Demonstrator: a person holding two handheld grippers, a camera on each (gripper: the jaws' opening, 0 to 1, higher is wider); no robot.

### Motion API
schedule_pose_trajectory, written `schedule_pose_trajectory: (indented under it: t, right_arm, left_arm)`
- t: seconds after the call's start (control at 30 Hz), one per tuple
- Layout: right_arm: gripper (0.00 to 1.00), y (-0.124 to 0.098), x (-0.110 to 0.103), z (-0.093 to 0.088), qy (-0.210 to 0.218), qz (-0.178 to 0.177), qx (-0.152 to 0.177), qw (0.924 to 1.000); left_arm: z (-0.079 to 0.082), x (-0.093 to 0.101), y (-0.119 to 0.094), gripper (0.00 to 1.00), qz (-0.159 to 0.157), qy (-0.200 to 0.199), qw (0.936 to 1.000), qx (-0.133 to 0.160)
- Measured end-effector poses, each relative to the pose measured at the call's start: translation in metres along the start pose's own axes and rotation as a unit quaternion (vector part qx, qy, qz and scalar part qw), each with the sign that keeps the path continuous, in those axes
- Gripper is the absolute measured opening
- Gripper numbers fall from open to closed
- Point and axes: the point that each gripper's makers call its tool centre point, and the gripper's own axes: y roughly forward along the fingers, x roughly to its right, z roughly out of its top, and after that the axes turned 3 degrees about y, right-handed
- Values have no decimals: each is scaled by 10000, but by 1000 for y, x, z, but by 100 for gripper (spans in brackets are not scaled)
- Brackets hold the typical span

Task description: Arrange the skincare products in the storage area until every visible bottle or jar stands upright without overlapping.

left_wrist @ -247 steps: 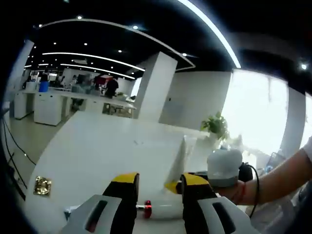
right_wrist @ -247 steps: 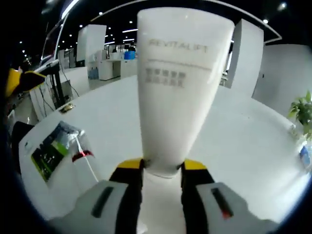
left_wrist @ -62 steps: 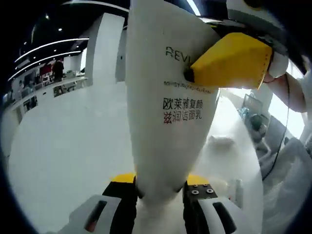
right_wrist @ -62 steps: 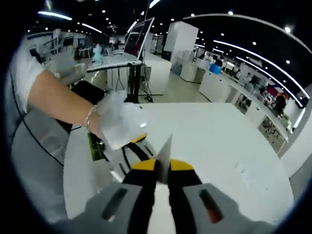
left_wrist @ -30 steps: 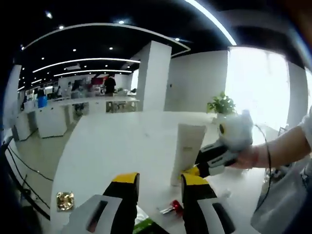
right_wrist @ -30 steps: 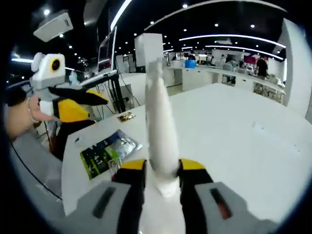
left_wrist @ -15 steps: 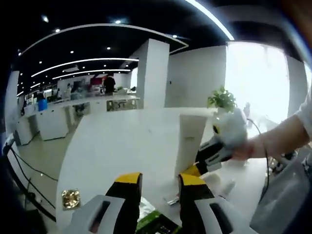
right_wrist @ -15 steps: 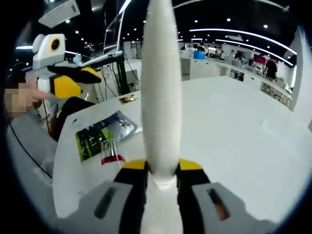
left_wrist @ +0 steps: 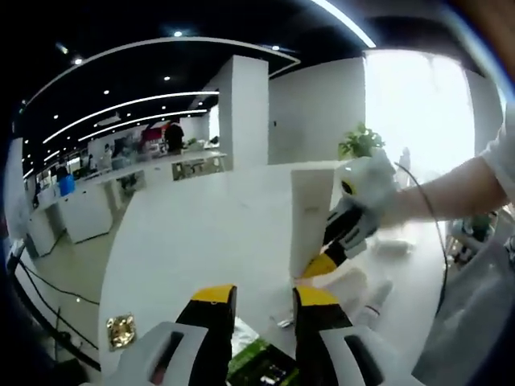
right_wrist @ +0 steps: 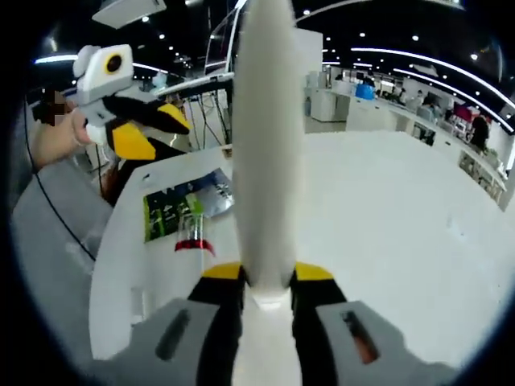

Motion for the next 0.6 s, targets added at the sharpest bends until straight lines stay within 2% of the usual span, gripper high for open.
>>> schedule_pose_trajectory:
  t: [0.2,0.6]
  right_arm:
    - [22,-9,7,-7,-125,177,-141,9997]
    - [22,-17,14,-14,-221,361,-144,9990]
  left_arm:
    - [-5,1,2,29,-12,23,9999,-103]
    - [-12,2,5,29,-20,99,9996,-247]
